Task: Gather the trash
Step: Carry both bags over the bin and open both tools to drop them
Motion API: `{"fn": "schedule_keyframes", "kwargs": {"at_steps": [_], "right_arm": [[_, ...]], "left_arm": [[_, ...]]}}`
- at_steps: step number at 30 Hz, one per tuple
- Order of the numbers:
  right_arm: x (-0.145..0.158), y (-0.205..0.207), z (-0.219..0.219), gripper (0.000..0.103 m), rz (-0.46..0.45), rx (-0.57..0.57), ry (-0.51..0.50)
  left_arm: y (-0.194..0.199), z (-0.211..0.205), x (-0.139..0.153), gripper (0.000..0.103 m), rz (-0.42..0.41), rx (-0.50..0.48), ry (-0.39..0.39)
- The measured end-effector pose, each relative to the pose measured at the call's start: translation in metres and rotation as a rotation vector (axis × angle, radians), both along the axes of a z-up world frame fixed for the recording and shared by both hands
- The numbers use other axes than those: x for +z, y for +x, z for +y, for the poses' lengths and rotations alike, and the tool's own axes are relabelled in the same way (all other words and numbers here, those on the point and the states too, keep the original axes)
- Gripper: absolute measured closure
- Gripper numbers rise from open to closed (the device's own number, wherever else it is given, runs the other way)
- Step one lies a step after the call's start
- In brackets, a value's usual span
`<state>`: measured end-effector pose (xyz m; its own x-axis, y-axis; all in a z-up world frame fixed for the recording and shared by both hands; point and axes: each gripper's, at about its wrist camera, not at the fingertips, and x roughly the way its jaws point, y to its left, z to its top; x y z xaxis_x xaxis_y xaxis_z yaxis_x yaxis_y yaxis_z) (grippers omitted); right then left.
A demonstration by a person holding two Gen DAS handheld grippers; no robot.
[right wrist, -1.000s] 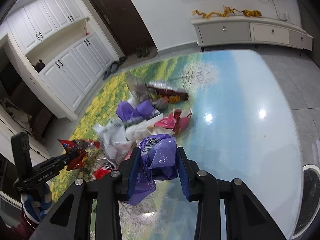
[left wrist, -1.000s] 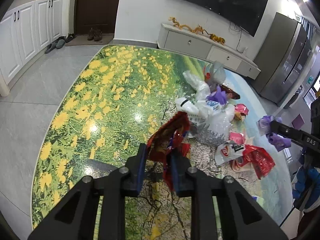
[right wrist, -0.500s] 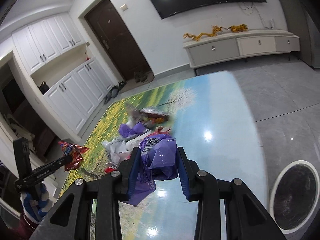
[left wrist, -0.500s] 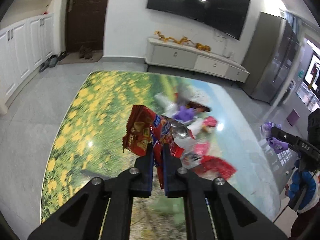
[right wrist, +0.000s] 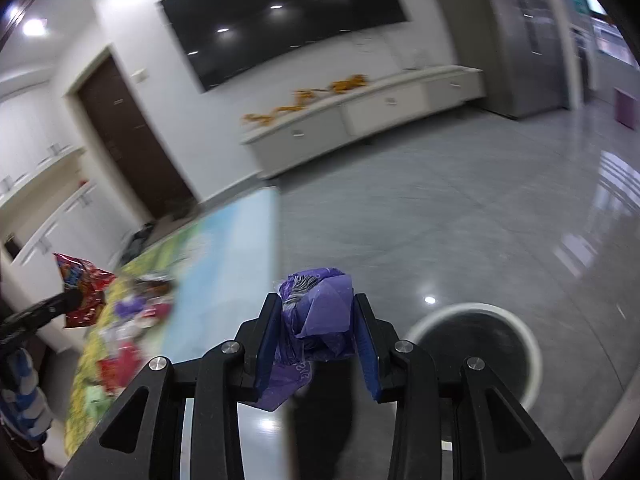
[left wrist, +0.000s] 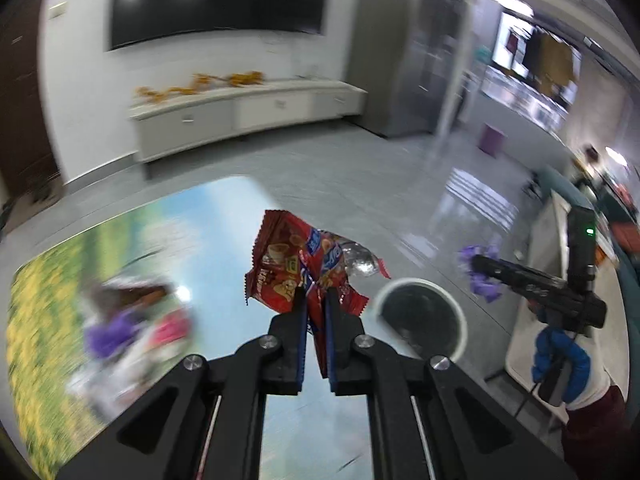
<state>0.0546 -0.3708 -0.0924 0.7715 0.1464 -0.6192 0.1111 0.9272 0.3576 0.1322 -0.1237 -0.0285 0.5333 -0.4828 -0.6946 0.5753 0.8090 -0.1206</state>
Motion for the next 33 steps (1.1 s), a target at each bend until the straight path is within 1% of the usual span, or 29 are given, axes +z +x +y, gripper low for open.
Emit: {"fn": "schedule_keyframes", "kwargs": {"at_steps": [3,6,10,13,15,16,17,18,19,20,23,25,28,30,33], "right_arm": [[-0.019,-0.004,-0.033,0.069,0.052,-0.077,-0.013],[-0.037,-0.004,-0.057,0.067,0.096,-0.127,-0.010],[-0.056,-0.011,-0.084,0.067,0.135,-0.166,-0.007],[-0.068,-0.011,-0.097,0.067,0.160,-0.181,-0.005],[-0.076,-0.008,-0.103,0.065,0.177,-0.189,-0.009],[-0.079,-0.006,-0.106,0.064,0.185,-0.193,-0.010],[-0.084,-0.004,-0.108,0.063,0.198,-0.198,-0.011],[-0.085,-0.004,-0.110,0.060,0.204,-0.200,-0.012],[-0.089,-0.005,-0.113,0.057,0.212,-0.205,-0.016],[-0.091,-0.004,-0.115,0.053,0.222,-0.211,-0.022],[-0.093,-0.007,-0.117,0.052,0.242,-0.226,-0.040],[-0.091,-0.011,-0.117,0.051,0.245,-0.231,-0.054],[-0.083,-0.016,-0.116,0.050,0.238,-0.240,-0.063],[-0.071,-0.018,-0.114,0.050,0.216,-0.241,-0.068],[-0.045,-0.020,-0.104,0.050,0.160,-0.229,-0.078]], "left_arm": [[0.005,-0.065,-0.014,0.094,0.027,-0.102,0.032],[0.013,-0.115,-0.032,0.094,0.076,-0.177,0.052],[0.020,-0.169,-0.055,0.094,0.120,-0.234,0.064],[0.029,-0.198,-0.072,0.093,0.165,-0.262,0.066],[0.034,-0.209,-0.080,0.086,0.195,-0.276,0.068],[0.036,-0.218,-0.086,0.070,0.218,-0.280,0.069],[0.039,-0.222,-0.090,0.050,0.230,-0.279,0.066],[0.042,-0.226,-0.092,0.044,0.236,-0.277,0.060],[0.043,-0.229,-0.094,0.042,0.242,-0.276,0.057],[0.045,-0.232,-0.096,0.042,0.255,-0.278,0.055],[0.045,-0.230,-0.093,0.042,0.261,-0.276,0.048],[0.042,-0.225,-0.085,0.042,0.229,-0.280,0.052],[0.033,-0.212,-0.068,0.042,0.149,-0.262,0.073],[0.029,-0.197,-0.053,0.042,0.108,-0.242,0.063],[0.026,-0.161,-0.027,0.042,0.044,-0.197,0.039]]}}
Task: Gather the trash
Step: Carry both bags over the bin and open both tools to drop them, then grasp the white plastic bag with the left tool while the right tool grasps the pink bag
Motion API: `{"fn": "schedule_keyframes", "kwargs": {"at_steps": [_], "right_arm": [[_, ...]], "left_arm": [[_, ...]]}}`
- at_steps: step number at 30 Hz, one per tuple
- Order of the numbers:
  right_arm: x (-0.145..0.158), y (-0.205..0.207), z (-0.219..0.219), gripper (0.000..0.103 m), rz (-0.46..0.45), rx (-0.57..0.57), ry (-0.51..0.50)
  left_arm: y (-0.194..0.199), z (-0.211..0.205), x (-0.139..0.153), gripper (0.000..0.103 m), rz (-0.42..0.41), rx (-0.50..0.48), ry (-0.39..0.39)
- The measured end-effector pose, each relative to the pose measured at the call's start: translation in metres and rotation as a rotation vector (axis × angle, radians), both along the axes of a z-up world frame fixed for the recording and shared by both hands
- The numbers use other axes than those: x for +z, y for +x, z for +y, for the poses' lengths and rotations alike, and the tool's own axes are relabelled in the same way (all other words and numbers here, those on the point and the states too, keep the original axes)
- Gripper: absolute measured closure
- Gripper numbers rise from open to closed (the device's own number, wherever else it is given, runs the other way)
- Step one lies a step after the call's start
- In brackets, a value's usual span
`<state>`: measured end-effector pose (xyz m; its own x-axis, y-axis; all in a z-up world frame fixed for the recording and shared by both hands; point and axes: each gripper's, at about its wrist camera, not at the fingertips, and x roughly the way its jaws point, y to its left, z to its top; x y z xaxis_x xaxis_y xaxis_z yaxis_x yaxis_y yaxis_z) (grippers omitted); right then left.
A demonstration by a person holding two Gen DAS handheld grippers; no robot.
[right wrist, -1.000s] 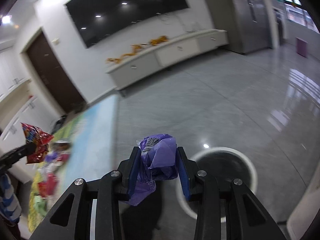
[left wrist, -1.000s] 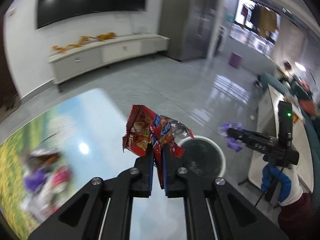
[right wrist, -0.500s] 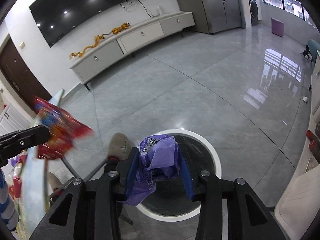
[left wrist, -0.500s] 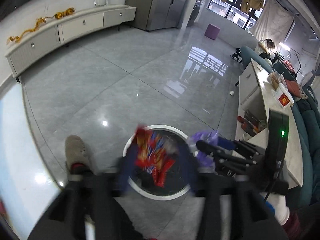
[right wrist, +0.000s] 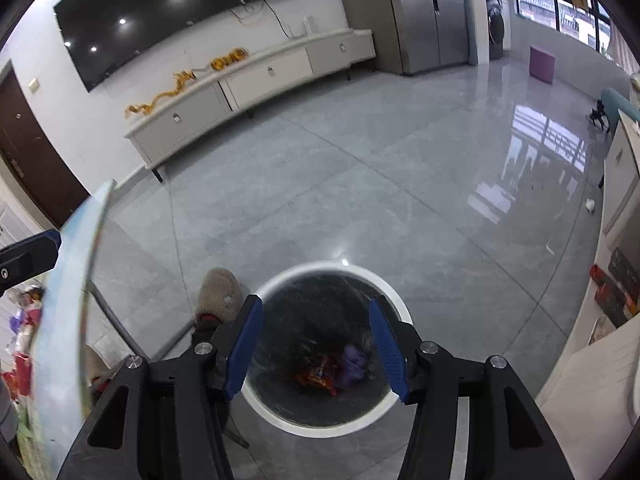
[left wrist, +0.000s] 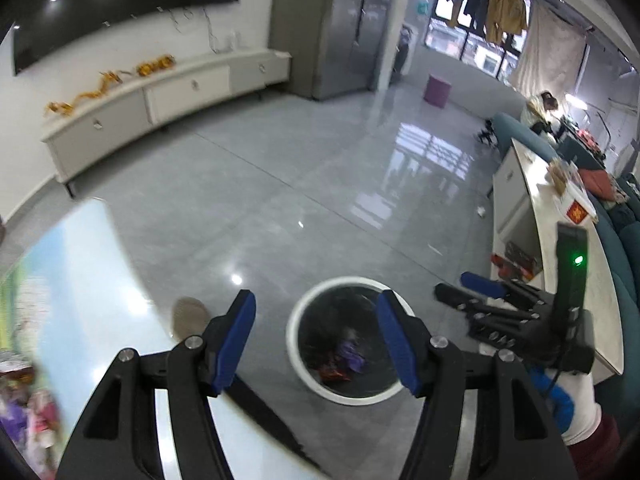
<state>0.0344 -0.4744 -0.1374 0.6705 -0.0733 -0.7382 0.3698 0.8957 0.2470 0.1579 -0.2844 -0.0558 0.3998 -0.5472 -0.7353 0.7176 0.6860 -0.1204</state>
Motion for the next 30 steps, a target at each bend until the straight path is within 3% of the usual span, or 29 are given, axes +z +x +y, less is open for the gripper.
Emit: {"fn": "schedule_keyframes", "kwargs": {"at_steps": [4,8,16,22,30], "right_arm": [[0.041,0.003,0.029,0.050,-0.084,0.046,-0.029],[0.080,0.013,0.071,0.050,-0.155,0.140,-0.054],[0.118,0.045,0.171,0.050,-0.217,0.343,-0.069],[0.111,0.072,0.235,0.050,-0.192,0.470,-0.057],[0.061,0.123,0.305,0.050,-0.069,0.602,0.043]], "left_arm": [[-0.003,0.058,0.028,0.042,-0.076,0.063,-0.032],[-0.001,0.123,0.043,0.042,-0.099,0.143,-0.061],[-0.003,0.271,0.035,0.043,-0.095,0.369,-0.085],[-0.002,0.365,0.000,0.043,-0.030,0.529,-0.082],[0.004,0.404,-0.047,0.042,0.094,0.599,-0.094]]}}
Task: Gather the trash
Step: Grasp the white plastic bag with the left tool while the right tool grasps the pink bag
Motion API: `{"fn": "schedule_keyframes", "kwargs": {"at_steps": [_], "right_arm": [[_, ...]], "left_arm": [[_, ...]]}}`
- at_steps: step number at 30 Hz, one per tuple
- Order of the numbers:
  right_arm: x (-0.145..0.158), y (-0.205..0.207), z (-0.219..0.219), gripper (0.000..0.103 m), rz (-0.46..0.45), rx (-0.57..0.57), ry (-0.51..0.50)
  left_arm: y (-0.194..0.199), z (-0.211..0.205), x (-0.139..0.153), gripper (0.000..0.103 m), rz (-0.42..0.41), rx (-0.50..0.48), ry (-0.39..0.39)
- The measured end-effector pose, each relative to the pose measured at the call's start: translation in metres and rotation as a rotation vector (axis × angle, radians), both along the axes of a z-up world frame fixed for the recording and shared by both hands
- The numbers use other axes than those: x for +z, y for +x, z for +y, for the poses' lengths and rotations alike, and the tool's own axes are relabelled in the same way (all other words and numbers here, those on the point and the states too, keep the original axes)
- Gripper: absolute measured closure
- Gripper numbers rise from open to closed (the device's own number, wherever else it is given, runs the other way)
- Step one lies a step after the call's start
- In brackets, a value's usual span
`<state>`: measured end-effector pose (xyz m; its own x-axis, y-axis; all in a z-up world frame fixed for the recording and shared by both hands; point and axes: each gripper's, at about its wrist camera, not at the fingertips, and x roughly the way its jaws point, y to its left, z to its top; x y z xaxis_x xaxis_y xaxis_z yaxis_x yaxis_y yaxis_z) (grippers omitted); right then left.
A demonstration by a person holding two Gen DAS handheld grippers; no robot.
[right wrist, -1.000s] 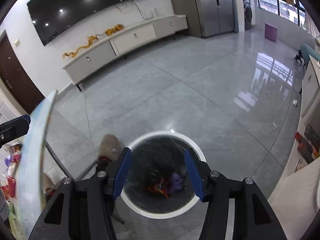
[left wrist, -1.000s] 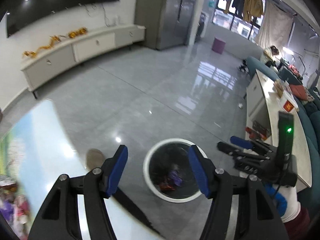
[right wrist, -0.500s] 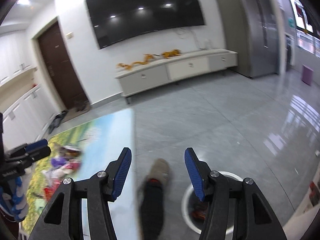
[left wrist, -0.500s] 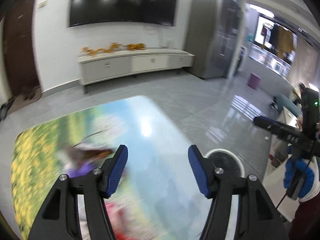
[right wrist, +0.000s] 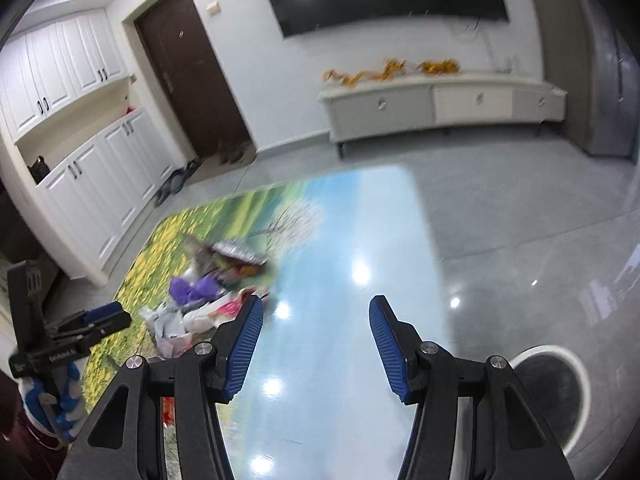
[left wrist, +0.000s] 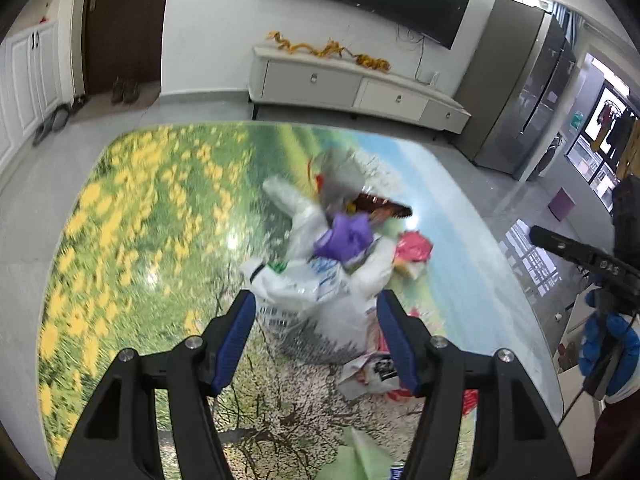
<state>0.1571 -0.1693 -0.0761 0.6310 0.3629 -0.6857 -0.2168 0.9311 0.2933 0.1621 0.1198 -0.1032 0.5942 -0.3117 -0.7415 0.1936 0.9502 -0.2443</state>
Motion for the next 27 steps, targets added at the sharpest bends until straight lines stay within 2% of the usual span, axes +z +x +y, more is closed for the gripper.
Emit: {"fn": "schedule_keyframes", "kwargs": {"at_steps": [3,6,15,17,18,19,21,23,27], "right_arm": [[-0.020,0.016,0.020,0.050,0.052,0.042,0.017],[-0.033,0.029,0.037,0.050,0.088,0.075,0.034],[-0.059,0.057,0.068,0.049,0.156,0.132,0.074],[-0.063,0.060,0.070,0.049,0.165,0.137,0.089],[-0.065,0.061,0.070,0.051,0.170,0.140,0.099],[-0.067,0.061,0.070,0.055,0.174,0.146,0.107],[-0.070,0.062,0.071,0.068,0.183,0.157,0.122],[-0.074,0.061,0.070,0.075,0.191,0.164,0.140],[-0.074,0.054,0.063,0.079,0.187,0.171,0.158]], "left_arm": [[0.004,-0.006,-0.010,0.040,0.022,-0.003,-0.006],[0.008,-0.008,-0.015,0.034,0.033,0.000,-0.015],[0.029,-0.004,-0.038,0.036,0.096,0.014,-0.057],[0.029,-0.001,-0.040,0.047,0.100,0.016,-0.078],[0.029,0.000,-0.041,0.049,0.102,0.016,-0.087],[0.028,0.000,-0.040,0.054,0.100,0.016,-0.088],[0.024,-0.001,-0.040,0.062,0.094,0.012,-0.086],[0.021,-0.001,-0.037,0.073,0.082,0.008,-0.087],[0.012,-0.003,-0.032,0.081,0.057,0.000,-0.088]]}}
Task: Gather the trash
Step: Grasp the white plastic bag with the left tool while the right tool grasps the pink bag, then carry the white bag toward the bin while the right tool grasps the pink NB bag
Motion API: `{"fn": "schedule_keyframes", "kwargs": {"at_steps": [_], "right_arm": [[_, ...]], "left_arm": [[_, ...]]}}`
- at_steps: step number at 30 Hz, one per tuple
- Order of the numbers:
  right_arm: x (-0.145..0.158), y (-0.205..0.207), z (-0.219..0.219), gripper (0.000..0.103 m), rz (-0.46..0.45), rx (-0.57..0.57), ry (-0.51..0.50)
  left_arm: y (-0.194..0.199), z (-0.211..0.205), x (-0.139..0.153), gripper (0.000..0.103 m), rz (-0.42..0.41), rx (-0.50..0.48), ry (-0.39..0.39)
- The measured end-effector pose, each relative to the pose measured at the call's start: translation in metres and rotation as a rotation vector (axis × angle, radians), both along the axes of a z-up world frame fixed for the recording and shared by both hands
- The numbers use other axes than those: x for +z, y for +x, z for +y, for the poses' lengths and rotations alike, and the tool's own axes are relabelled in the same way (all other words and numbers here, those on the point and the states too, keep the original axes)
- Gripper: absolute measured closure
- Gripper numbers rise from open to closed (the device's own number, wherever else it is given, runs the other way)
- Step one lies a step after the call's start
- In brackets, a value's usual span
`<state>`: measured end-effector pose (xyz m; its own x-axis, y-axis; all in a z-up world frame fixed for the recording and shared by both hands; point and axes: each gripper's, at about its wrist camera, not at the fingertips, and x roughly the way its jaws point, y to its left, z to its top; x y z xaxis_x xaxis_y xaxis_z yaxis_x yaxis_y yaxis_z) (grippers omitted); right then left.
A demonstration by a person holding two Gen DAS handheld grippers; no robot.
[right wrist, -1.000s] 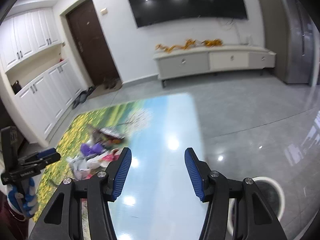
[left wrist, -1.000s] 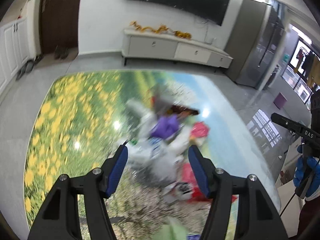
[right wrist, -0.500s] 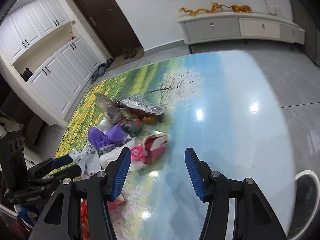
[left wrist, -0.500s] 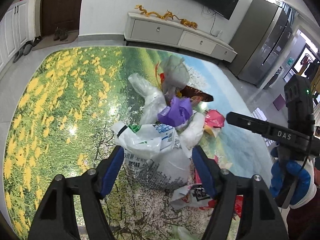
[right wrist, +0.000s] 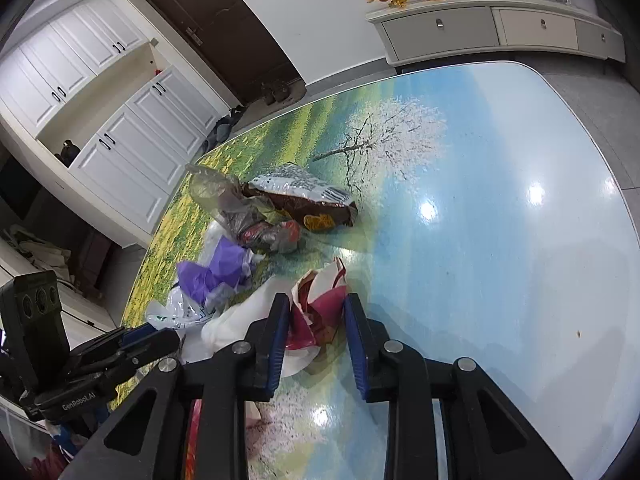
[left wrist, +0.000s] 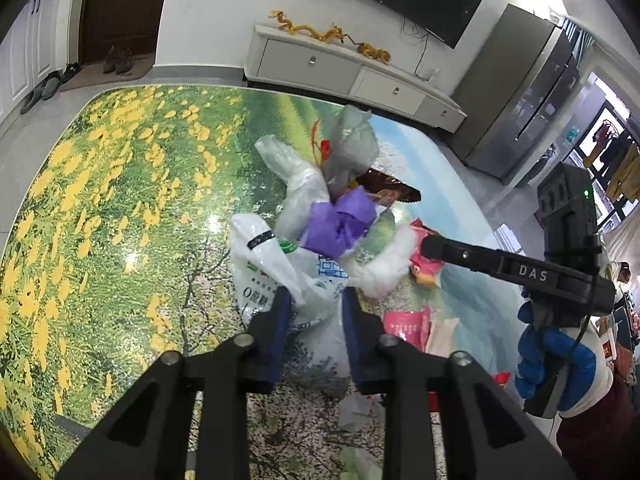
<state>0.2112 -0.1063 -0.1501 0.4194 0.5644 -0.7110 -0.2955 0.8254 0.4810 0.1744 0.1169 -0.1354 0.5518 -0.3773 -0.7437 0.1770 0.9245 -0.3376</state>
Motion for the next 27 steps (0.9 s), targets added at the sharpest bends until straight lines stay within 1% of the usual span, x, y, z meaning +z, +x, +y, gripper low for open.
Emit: {"fn": "schedule_keyframes", "kwargs": {"at_steps": [4,10,13,14,17,20,22,23,26,27], "right_arm": [[0.007,-0.009,-0.007,0.082,-0.022,-0.011,0.016],[0.030,-0.025,-0.024,0.087,-0.086,-0.037,0.034],[0.041,-0.036,-0.035,0.092,-0.111,-0.052,0.053],[0.043,-0.038,-0.036,0.096,-0.115,-0.056,0.058],[0.046,-0.047,-0.043,0.096,-0.121,-0.063,0.058],[0.041,-0.052,-0.050,0.096,-0.100,-0.067,0.062],[0.037,-0.056,-0.050,0.095,-0.086,-0.054,0.048],[0.035,-0.058,-0.049,0.093,-0.075,-0.043,0.042],[0.028,-0.063,-0.043,0.092,-0.060,-0.012,0.030],[0.027,-0.065,-0.042,0.082,-0.059,-0.003,0.028]], "left_arm": [[-0.006,0.001,0.007,0.084,-0.016,0.006,-0.015],[-0.018,0.004,0.033,0.084,-0.077,0.015,-0.027],[-0.025,0.003,0.050,0.084,-0.112,0.014,-0.029],[-0.026,0.002,0.054,0.084,-0.121,0.012,-0.027],[-0.031,-0.002,0.066,0.084,-0.146,0.010,-0.020],[-0.036,-0.005,0.073,0.084,-0.163,0.011,-0.022],[-0.040,-0.006,0.076,0.084,-0.169,0.012,-0.025],[-0.041,-0.006,0.076,0.084,-0.171,0.013,-0.024],[-0.046,-0.006,0.076,0.084,-0.172,0.018,-0.024],[-0.047,-0.006,0.076,0.084,-0.172,0.019,-0.024]]}}
